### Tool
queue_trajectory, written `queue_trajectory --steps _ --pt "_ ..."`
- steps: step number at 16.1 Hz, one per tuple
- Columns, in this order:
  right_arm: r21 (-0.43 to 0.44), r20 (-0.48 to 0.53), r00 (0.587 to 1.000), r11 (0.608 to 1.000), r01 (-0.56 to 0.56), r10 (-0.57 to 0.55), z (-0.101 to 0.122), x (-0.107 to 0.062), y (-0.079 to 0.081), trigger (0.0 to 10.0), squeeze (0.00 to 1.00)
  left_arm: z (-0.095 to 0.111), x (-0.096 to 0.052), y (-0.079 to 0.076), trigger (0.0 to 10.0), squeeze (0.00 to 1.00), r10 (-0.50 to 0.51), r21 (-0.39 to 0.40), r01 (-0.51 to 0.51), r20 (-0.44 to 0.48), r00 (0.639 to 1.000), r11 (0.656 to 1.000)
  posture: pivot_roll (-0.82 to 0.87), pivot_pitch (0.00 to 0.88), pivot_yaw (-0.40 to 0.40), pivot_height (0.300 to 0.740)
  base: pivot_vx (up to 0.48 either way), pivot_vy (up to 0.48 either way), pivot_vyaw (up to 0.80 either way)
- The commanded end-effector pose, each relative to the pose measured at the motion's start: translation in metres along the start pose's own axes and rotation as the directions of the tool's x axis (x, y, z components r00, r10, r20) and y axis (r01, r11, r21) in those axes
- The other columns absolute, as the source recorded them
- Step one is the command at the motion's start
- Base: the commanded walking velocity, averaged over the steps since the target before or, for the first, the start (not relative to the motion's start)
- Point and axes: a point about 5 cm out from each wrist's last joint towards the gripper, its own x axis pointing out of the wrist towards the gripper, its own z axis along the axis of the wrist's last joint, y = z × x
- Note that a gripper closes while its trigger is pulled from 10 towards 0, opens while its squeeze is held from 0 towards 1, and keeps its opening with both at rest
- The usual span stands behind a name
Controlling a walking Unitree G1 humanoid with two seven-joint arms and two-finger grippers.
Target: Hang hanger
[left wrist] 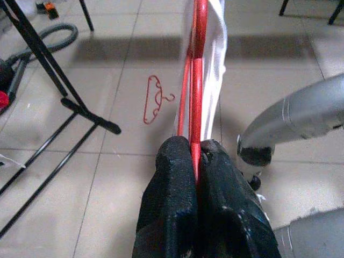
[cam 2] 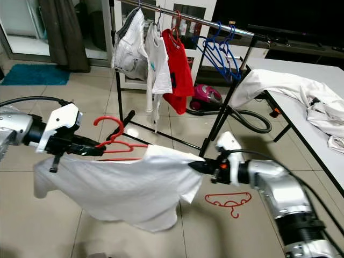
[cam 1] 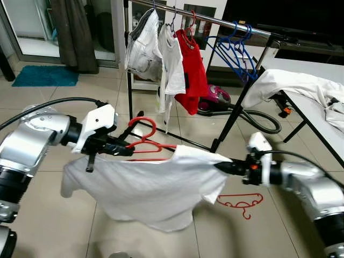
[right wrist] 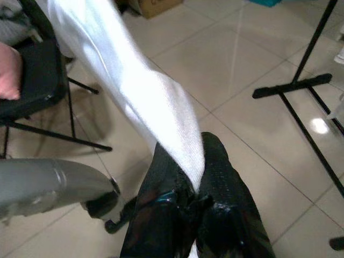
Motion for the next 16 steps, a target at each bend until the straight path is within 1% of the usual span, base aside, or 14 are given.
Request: queue_trajectory --steps 1,4,6,8,14,15,16 --pt "-0.013 0.009 1.000 1.000 -0.004 0.004 0.005 -0.011 -0.003 0.0 0.00 -0.002 0.001 -0.002 0.0 0.00 -0.017 0.013 0.017 -0.031 0.999 1.000 0.06 0.000 -0.095 0.740 0.000 0.000 0.00" --pt "-0.009 0.000 1.000 1.000 -0.021 0.021 0.006 -0.016 -0.004 0.0 0.00 -0.001 0.001 -0.005 0.0 0.00 -0.042 0.025 0.042 -0.038 0.998 0.999 0.06 0.000 -0.095 0.740 0.000 0.000 0.00" --pt "-0.004 -0.005 1.000 1.000 -0.027 0.027 0.005 -0.015 -0.005 0.0 0.00 0.001 0.004 -0.010 0.0 0.00 -0.074 0.045 0.075 -0.036 0.997 0.996 0.06 0.000 -0.099 0.740 0.000 0.000 0.00" --pt "-0.001 -0.008 1.000 1.000 -0.030 0.030 0.004 -0.014 -0.005 0.0 0.00 0.003 0.004 -0.012 0.0 0.00 -0.085 0.055 0.087 -0.043 0.995 0.995 0.06 0.000 -0.100 0.740 0.000 0.000 0.00" --pt "0.027 -0.054 0.998 0.999 -0.028 0.029 -0.009 -0.015 -0.005 0.0 0.00 0.016 0.000 -0.017 0.0 0.00 -0.113 0.094 0.114 -0.012 0.993 0.989 0.07 0.000 -0.098 0.740 0.000 0.000 0.00" --pt "0.022 -0.058 0.998 0.999 -0.032 0.033 -0.009 -0.013 -0.004 0.2 0.00 0.017 0.000 -0.016 0.0 0.00 -0.109 0.095 0.109 -0.005 0.994 0.989 0.07 0.000 -0.097 0.740 0.000 0.000 0.00" --pt "0.029 -0.060 0.998 0.999 -0.031 0.033 -0.010 -0.012 -0.003 10.0 0.00 0.018 0.000 -0.015 0.0 0.00 -0.107 0.094 0.107 -0.003 0.994 0.990 0.07 0.000 -0.096 0.740 0.000 0.000 0.00"
